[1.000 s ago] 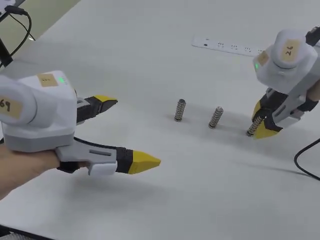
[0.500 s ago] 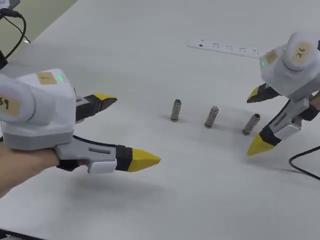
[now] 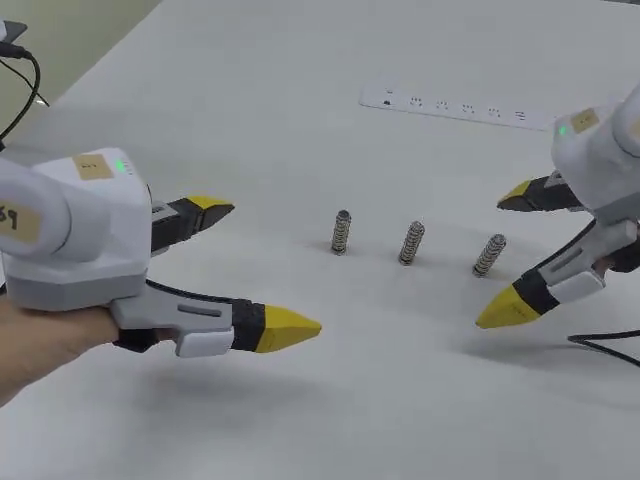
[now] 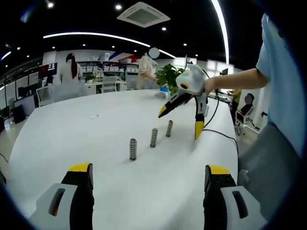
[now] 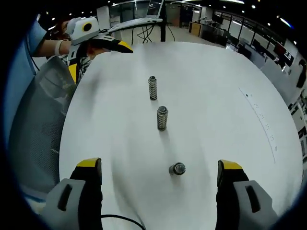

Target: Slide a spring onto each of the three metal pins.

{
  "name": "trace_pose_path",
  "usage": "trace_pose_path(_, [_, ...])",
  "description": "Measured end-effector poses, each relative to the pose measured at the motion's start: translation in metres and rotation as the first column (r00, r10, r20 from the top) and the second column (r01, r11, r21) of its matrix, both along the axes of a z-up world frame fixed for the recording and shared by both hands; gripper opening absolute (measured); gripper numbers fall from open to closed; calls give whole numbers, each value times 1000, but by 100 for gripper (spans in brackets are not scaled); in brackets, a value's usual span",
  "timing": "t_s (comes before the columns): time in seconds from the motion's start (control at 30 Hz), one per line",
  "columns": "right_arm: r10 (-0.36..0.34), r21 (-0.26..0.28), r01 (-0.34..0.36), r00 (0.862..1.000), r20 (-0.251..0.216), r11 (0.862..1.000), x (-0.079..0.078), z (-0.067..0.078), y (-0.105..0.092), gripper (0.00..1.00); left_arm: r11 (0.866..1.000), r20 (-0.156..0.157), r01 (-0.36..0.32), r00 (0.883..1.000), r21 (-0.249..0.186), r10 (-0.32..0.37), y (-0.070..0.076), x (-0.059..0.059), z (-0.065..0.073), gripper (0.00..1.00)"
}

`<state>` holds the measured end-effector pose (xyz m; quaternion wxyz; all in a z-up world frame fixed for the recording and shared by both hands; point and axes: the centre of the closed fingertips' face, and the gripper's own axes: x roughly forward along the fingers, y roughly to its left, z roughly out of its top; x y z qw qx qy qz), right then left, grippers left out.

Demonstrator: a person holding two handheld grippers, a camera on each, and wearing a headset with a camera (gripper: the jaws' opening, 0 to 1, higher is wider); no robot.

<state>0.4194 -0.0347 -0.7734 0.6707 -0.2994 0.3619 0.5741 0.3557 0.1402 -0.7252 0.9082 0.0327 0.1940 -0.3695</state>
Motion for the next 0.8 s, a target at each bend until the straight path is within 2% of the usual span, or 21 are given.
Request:
trace_pose_path(0.1, [-38,49,38,999,-13,998,-6,4,1,100,1000,2,4,1000,0,-4,-1,0,2,94])
trace_pose_path(0.13, [-50,66,49,999,-1,997,-6,7,1,100,1000,1,6,1000,-2,-6,-2,0,2,94])
trace_pose_path(0.53, [-135,134,133,991,8,982,-30,26,-19,100,999,10,32,999,6,-32,-12,-2,9,94])
trace_pose_path(0.8, [-235,186,228,972,16,956,-47,41,-42,100,999,10,31,999,8,-31,-11,-4,10,94])
